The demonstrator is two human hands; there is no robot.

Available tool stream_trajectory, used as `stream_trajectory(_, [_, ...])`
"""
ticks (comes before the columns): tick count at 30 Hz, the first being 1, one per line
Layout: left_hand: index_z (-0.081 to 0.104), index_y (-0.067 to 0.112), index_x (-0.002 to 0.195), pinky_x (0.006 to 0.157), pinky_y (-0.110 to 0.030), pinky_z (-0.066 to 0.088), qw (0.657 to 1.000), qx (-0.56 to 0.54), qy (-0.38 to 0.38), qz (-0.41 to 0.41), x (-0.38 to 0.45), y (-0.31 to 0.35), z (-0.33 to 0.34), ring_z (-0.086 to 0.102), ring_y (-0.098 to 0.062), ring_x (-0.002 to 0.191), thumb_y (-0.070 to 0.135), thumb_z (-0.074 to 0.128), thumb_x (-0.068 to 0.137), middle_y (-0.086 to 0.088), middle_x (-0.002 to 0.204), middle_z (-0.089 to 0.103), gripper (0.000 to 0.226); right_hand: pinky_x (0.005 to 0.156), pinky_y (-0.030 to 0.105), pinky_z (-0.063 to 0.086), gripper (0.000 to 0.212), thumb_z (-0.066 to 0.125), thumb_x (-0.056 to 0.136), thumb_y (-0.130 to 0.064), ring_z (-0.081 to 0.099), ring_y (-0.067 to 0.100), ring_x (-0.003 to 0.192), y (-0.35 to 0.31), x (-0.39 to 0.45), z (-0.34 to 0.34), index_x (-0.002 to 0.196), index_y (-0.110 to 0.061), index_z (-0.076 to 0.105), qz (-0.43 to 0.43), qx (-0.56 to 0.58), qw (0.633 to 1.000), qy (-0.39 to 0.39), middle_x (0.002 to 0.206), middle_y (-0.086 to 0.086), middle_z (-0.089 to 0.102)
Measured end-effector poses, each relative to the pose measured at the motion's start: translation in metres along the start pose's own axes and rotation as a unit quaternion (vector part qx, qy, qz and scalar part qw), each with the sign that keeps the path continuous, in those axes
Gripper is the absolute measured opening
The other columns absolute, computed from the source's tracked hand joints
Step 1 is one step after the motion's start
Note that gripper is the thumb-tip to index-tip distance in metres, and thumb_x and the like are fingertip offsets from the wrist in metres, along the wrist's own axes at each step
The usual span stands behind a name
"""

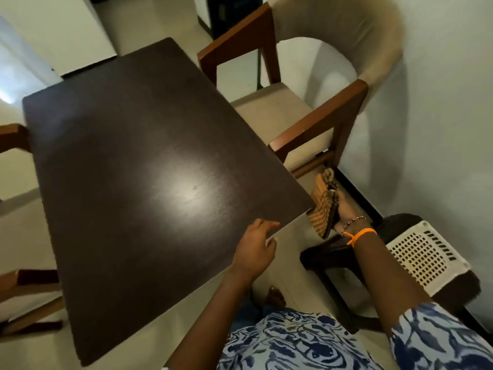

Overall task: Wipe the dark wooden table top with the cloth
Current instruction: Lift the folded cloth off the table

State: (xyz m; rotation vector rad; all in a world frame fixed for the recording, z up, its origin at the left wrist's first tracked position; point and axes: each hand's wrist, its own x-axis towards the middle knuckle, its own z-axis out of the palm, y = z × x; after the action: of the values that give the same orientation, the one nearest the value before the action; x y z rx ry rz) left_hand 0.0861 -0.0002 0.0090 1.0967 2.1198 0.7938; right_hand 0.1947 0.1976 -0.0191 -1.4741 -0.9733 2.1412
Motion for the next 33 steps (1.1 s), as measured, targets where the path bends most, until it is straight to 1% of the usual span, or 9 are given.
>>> stream_trajectory(5, [0.056,0.018,0.125,0.087,-0.014,0.043,0.964,-0.192,-0.183,-0.023,0.026,0.049,0.012,0.056,-0.008,0.111,0.033,0.048,0.094,0.004,0.121,0.06,0.036,0.075,0.032,0.057,0.046,0.032,0.097,-0.031,0.072,0.02,0.08,0.004,-0.048,-0.022,0.088,-0.016,0.075,0.017,0.16,0.987,0.016,0.089,0.006,0.075])
stream_trajectory(8, [0.058,0.015,0.123,0.072,-0.002,0.044,0.925,-0.283,-0.248,-0.05,0.033,0.075,0.03,0.059,0.005,0.093,0.036,0.045,0.095,0.004,0.113,0.063,0.037,0.074,0.032,0.051,0.039,0.035,0.096,-0.031,0.068,0.022,0.069,0.008,-0.071,-0.024,0.09,-0.01,0.068,0.044,0.117,0.992,0.034,0.076,0.009,0.073])
stream_trajectory(12, [0.067,0.012,0.1,0.064,-0.014,0.053,0.876,-0.365,-0.274,-0.154,0.039,0.102,0.061,0.068,-0.005,0.077,0.031,0.054,0.091,-0.002,0.096,0.07,0.025,0.069,0.024,0.053,0.034,0.035,0.099,-0.031,0.069,0.012,0.069,0.024,-0.09,-0.037,0.094,-0.015,0.065,-0.001,0.107,0.993,0.049,0.083,0.002,0.072])
stream_trajectory(15, [0.067,0.017,0.085,0.059,-0.018,0.053,0.875,-0.346,-0.281,-0.189,0.038,0.116,0.088,0.068,-0.007,0.07,0.02,0.063,0.086,-0.003,0.087,0.07,0.005,0.064,0.019,0.056,0.033,0.031,0.1,-0.033,0.07,0.007,0.076,0.029,-0.107,-0.067,0.106,-0.022,0.062,-0.022,0.129,0.989,0.072,0.097,0.001,0.069])
stream_trajectory(18, [0.064,0.006,0.097,0.068,-0.026,0.054,0.868,-0.335,-0.281,-0.234,0.043,0.124,0.119,0.064,-0.021,0.086,0.009,0.062,0.085,-0.011,0.098,0.067,0.012,0.098,0.025,0.041,0.039,0.031,0.1,-0.033,0.049,0.012,0.121,0.033,-0.118,-0.106,0.137,-0.026,0.04,-0.015,0.096,0.987,0.128,0.141,0.002,0.046])
stream_trajectory(20, [0.061,0.005,0.104,0.066,-0.026,0.053,0.86,-0.33,-0.297,-0.252,0.046,0.138,0.142,0.062,-0.022,0.089,0.005,0.059,0.085,-0.014,0.104,0.065,0.018,0.105,0.032,0.031,0.049,0.034,0.1,-0.031,0.03,0.022,0.138,0.041,-0.118,-0.137,0.147,-0.021,0.024,-0.006,0.099,0.972,0.212,0.153,0.003,0.026])
stream_trajectory(22, [0.06,0.004,0.109,0.066,-0.026,0.053,0.851,-0.323,-0.321,-0.263,0.051,0.149,0.165,0.06,-0.023,0.094,0.004,0.058,0.086,-0.015,0.11,0.063,0.024,0.091,0.037,0.039,0.048,0.04,0.098,-0.034,0.043,0.031,0.125,0.05,-0.119,-0.164,0.143,-0.018,0.031,0.052,0.207,0.942,0.257,0.144,0.009,0.038])
stream_trajectory(25, [0.06,0.006,0.108,0.065,-0.027,0.054,0.836,-0.31,-0.356,-0.28,0.063,0.167,0.206,0.061,-0.022,0.09,0.004,0.058,0.085,-0.014,0.11,0.064,0.023,0.07,0.038,0.053,0.038,0.045,0.095,-0.041,0.057,0.03,0.09,0.057,-0.117,-0.205,0.114,-0.008,0.052,0.112,0.388,0.891,0.208,0.103,0.016,0.06])
stream_trajectory(33, [0.058,0.006,0.119,0.088,-0.032,0.047,0.878,-0.125,-0.396,-0.239,0.112,0.181,0.32,0.056,-0.024,0.109,0.006,0.058,0.087,-0.014,0.124,0.06,0.033,0.103,0.051,0.04,0.046,0.05,0.087,0.01,0.052,0.033,0.117,0.073,-0.065,-0.309,0.13,-0.005,0.046,-0.003,0.286,0.886,0.366,0.131,0.019,0.054])
